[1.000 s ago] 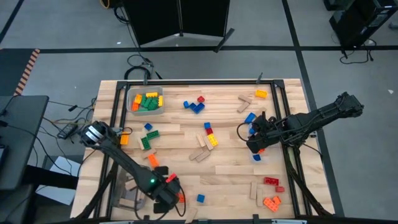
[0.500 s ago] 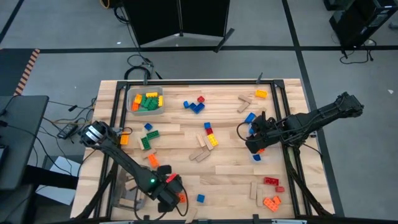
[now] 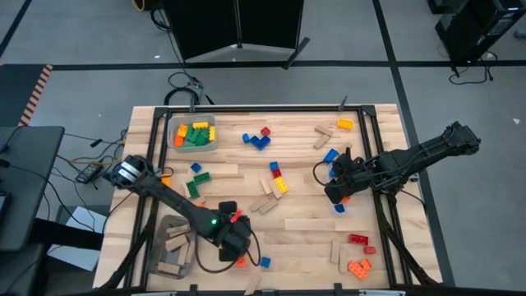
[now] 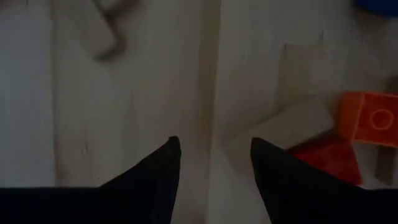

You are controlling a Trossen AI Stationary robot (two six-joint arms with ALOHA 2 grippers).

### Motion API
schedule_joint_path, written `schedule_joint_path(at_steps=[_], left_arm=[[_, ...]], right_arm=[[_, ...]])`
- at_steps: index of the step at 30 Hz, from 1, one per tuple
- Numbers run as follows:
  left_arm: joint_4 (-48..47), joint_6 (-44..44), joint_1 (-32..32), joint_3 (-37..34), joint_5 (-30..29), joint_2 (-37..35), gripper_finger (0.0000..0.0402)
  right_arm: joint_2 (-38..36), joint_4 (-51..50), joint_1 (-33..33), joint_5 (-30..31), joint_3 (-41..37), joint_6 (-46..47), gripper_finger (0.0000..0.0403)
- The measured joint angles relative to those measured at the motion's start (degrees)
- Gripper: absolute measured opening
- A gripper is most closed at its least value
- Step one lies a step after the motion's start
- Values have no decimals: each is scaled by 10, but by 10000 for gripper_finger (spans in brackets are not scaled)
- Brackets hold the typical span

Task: Sort blocks by size
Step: Put the brown block into the black bin

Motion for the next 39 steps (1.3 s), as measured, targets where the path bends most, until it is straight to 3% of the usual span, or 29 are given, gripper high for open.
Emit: schedule_joint_path(at_steps=[10,22,39], left_arm=[[94,229,4,0,18,26,209],[100,228,-3,0,100,46,209],[95,254,-17,1,91,81,209]], right_arm=[[0,0,2,-1,0,-2,256],[0,-1,9,1,0,-17,256],[0,0,9,5,0,-17,256]])
